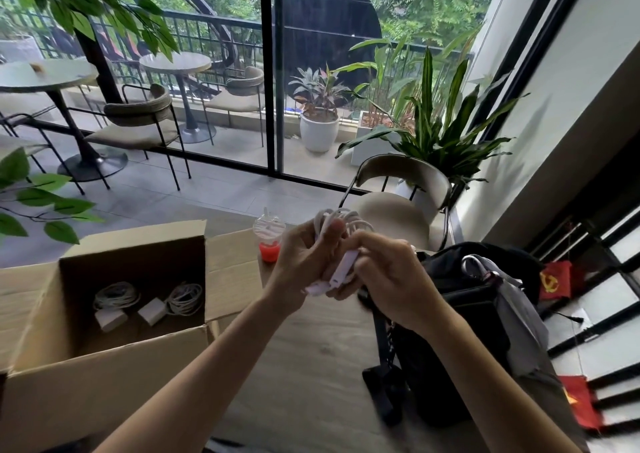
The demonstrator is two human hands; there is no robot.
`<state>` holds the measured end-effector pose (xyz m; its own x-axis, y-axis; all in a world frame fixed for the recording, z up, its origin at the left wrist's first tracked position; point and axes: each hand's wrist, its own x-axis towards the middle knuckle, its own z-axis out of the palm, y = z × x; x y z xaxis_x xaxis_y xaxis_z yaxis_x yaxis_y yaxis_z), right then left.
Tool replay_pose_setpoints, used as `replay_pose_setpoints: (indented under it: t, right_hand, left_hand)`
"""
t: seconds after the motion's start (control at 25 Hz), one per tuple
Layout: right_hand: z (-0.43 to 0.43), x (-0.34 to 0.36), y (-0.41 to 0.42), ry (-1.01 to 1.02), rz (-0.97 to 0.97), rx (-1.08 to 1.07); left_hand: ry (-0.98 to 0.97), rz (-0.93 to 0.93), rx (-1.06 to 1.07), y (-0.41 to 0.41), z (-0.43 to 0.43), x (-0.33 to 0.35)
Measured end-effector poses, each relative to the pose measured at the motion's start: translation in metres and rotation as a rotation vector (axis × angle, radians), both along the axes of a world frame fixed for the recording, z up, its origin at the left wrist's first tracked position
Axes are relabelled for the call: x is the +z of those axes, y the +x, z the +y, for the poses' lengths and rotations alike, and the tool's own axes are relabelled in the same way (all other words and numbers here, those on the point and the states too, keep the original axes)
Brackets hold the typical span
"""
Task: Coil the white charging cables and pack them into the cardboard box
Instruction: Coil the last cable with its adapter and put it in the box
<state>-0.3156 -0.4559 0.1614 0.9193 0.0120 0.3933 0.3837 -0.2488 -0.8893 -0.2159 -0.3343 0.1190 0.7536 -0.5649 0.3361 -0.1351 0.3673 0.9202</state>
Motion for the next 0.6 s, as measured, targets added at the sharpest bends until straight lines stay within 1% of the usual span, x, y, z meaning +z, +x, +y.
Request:
replay_pose_setpoints:
  t: [0.04, 0.08, 0.12, 0.16, 0.2, 0.24, 0.32, 0.44, 0.48, 0.52, 0.6]
  right_hand:
    - [0.001, 0.002, 0.0, 0.206, 0.065, 0.041]
    - [0.002, 0.004, 0.0, 0.378, 0.119, 0.066]
    - [0.001, 0.006, 0.0, 0.498, 0.16, 0.072]
    - [0.001, 0.008, 0.001, 0.569, 0.19, 0.07]
    - [0.0, 0.009, 0.002, 0.608, 0.212, 0.06]
    - [0.0, 0.01, 0.003, 0.636, 0.231, 0.045]
    - [-0.001, 0.013, 0.004, 0.684, 0.256, 0.004]
    - [-0.004, 0.019, 0.004, 0.731, 0.248, -0.028]
    - [-0.006, 0.021, 0.004, 0.728, 0.246, -0.023]
    - [-0.008, 0.022, 0.003, 0.702, 0.243, -0.023]
    - [-0.014, 0.025, 0.002, 0.594, 0.233, -0.058]
  left_hand:
    - [-0.009, 0.028, -0.045, 0.0, 0.001, 0.0]
    - [-0.005, 0.096, -0.066, 0.0, 0.001, 0.001]
    - [0.005, 0.198, -0.098, 0.002, 0.003, 0.001]
    - [-0.009, 0.291, -0.159, 0.005, 0.004, 0.001]
    - [-0.042, 0.333, -0.226, 0.007, 0.004, 0.0]
    - [-0.076, 0.33, -0.294, 0.009, 0.005, 0.0]
    - [-0.113, 0.278, -0.353, 0.01, 0.006, -0.004]
    - [-0.077, 0.047, -0.225, 0.014, 0.006, -0.009]
    - [-0.067, 0.0, -0.238, 0.016, 0.008, -0.008]
    - [-0.064, 0.004, -0.286, 0.016, 0.009, -0.006]
    - [-0.077, 0.072, -0.383, 0.017, 0.012, -0.006]
